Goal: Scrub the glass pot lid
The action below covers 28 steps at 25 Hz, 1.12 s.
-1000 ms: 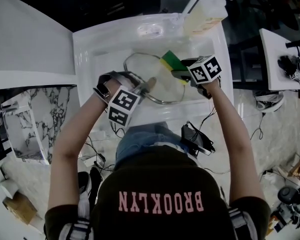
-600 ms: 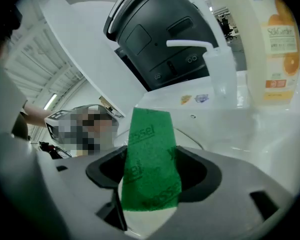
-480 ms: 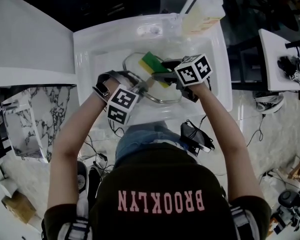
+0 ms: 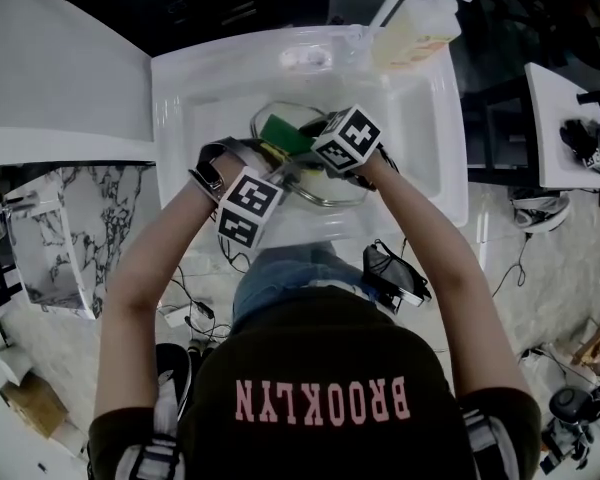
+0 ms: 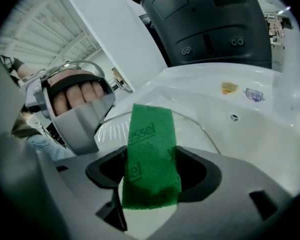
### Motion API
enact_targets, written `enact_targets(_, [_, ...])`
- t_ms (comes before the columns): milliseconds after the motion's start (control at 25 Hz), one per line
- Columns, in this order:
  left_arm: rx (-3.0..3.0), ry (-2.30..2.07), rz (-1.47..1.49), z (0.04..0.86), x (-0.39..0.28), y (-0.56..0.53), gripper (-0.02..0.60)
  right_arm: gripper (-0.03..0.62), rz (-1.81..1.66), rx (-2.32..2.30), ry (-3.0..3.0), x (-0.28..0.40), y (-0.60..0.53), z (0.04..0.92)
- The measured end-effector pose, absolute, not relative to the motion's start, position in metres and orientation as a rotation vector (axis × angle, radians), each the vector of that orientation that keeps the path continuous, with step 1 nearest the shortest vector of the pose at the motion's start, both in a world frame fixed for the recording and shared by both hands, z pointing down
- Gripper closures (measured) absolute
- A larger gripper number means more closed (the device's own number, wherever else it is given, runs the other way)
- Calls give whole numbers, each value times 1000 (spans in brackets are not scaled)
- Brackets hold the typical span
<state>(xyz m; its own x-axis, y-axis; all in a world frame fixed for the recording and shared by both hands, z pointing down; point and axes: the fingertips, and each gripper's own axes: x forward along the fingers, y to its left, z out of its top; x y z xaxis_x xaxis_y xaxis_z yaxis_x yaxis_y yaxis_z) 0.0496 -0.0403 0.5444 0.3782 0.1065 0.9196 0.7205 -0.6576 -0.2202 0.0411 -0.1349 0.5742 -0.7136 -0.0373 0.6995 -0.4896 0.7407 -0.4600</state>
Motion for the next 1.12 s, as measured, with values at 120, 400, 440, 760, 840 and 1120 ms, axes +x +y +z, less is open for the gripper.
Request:
enact_targets(120, [-2019, -713, -1295, 545, 48, -40, 543, 309, 890, 352, -2247, 38, -133, 582])
enact_targets(400, [-2010, -719, -1310, 546, 47, -42, 543, 309, 953, 377, -2169, 46, -141, 602])
enact_targets(440, [-2010, -719, -1310, 546, 47, -42, 543, 309, 953, 385, -2148, 50, -142, 606])
enact_targets(760, [-2014, -718, -1303, 545, 47, -41, 545, 309, 1070, 456, -2060, 71, -151, 637])
enact_targets(840, [-2014, -720, -1301, 545, 46, -41, 543, 309, 1086, 480, -2030, 79, -153, 646])
enact_targets(1120, [-2017, -726, -1291, 545, 46, -42, 543, 309, 1103, 578, -1893, 119, -154, 678])
